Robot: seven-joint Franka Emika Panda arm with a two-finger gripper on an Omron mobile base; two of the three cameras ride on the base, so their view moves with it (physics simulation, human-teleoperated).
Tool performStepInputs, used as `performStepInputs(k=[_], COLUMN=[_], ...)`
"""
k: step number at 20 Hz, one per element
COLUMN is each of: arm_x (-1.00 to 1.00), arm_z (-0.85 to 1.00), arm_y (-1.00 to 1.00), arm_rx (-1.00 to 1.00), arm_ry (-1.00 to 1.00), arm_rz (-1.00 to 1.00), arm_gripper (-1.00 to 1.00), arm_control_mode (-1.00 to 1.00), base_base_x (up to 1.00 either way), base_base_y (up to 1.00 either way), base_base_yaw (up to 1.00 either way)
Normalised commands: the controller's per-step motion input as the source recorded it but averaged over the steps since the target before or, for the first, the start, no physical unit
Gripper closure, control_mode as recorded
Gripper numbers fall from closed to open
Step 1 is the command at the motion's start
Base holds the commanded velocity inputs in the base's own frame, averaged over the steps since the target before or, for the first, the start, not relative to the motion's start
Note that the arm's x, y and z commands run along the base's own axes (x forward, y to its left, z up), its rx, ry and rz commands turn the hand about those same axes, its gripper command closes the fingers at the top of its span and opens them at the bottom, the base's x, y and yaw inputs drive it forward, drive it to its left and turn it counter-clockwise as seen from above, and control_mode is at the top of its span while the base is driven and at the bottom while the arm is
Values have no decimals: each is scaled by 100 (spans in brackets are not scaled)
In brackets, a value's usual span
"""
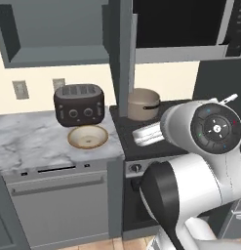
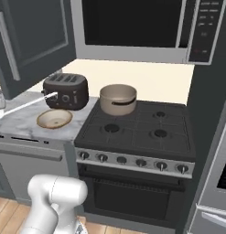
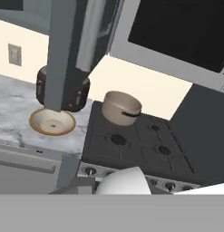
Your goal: Open the cabinet and move the ladle to the pot. Then close the cabinet.
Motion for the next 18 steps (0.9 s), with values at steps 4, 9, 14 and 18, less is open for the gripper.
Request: performStepInputs(k=[4,9,14,18], arm_x=[0,0,0,0], arm_z=[0,0,0,0], arm_y=[0,0,0,0], arm_rx=[0,0,0,0], arm_ry=[0,0,0,0], arm_rz=[0,0,0,0], arm_gripper=[100,100,100,100], arm_control_mode=[100,100,100,100], base_base_x=[0,0,5,26], base_base_y=[-53,-44,-39,-34], base_base_yaw=[0,0,0,0])
